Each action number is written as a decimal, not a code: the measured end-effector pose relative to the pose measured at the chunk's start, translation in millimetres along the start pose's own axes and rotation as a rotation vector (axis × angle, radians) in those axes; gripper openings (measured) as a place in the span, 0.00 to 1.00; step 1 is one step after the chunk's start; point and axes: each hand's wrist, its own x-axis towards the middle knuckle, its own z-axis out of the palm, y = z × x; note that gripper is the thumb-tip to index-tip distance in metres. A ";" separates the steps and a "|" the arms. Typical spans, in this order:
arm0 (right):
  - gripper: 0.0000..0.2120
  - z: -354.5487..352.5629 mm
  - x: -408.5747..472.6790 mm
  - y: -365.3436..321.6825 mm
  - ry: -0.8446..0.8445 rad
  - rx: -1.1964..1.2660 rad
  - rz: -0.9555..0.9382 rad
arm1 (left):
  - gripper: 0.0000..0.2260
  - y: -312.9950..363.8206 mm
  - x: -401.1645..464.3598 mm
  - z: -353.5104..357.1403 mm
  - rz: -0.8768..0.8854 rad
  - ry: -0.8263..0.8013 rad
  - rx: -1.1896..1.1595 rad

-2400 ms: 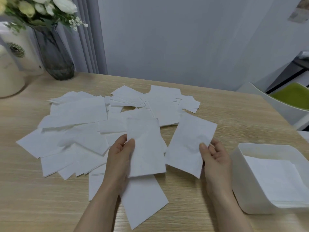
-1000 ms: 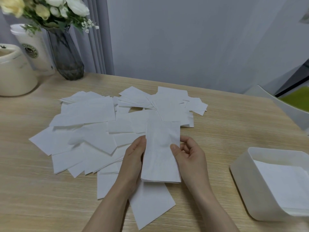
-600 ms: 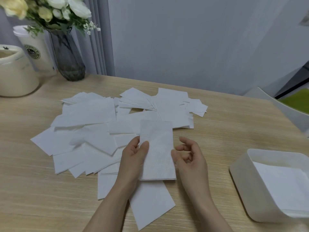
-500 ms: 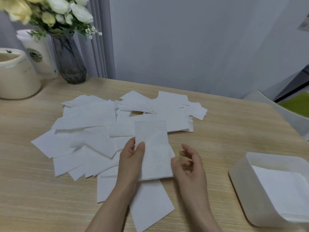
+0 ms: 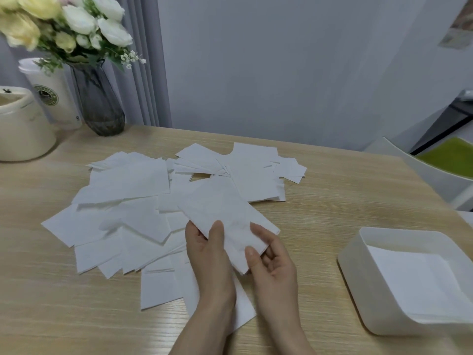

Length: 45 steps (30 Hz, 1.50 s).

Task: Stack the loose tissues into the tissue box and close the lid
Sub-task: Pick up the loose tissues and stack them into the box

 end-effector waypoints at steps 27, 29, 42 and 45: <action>0.13 -265.5 14.3 -104.2 0.210 -0.598 -0.108 | 0.18 -51.7 -94.4 100.5 0.095 -0.735 0.473; 0.12 -277.9 15.0 -101.4 0.226 -0.661 -0.099 | 0.16 -58.5 -104.2 105.9 0.193 -0.730 0.556; 0.15 -298.3 8.6 -74.9 0.208 -0.898 -0.047 | 0.22 -90.2 -115.9 99.5 0.636 -0.657 1.052; 0.16 -298.1 9.1 -73.0 0.202 -0.835 -0.073 | 0.15 -87.9 -117.1 96.2 0.709 -0.677 1.140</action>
